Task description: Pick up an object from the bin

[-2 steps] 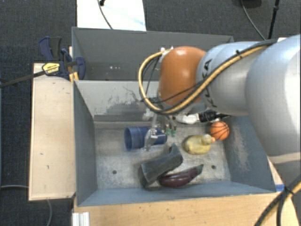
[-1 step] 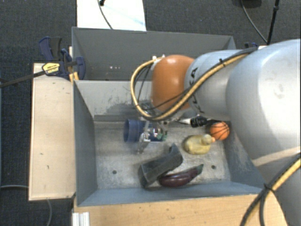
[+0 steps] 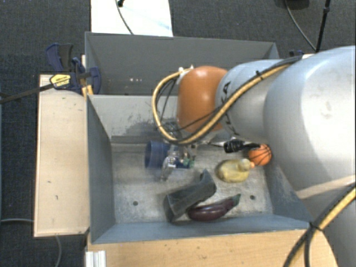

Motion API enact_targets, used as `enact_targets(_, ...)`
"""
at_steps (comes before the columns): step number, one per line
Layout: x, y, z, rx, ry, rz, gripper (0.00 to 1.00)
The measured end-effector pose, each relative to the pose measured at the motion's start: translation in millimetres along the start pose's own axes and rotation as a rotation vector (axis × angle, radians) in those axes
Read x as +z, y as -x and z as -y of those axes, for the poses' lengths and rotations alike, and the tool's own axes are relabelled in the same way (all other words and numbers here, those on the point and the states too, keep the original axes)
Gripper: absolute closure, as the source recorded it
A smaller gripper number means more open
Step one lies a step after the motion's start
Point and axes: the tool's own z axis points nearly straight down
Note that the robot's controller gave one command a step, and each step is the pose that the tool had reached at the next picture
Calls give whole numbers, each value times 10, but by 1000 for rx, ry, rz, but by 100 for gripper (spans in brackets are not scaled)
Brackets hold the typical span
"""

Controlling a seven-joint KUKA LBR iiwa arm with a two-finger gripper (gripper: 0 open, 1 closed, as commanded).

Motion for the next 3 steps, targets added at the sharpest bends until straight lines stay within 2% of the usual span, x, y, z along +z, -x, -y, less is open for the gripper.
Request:
enact_targets(2,-31,-17,4,1,-1,-6,100)
enact_targets(3,-202,-43,10,2,-5,-19,100)
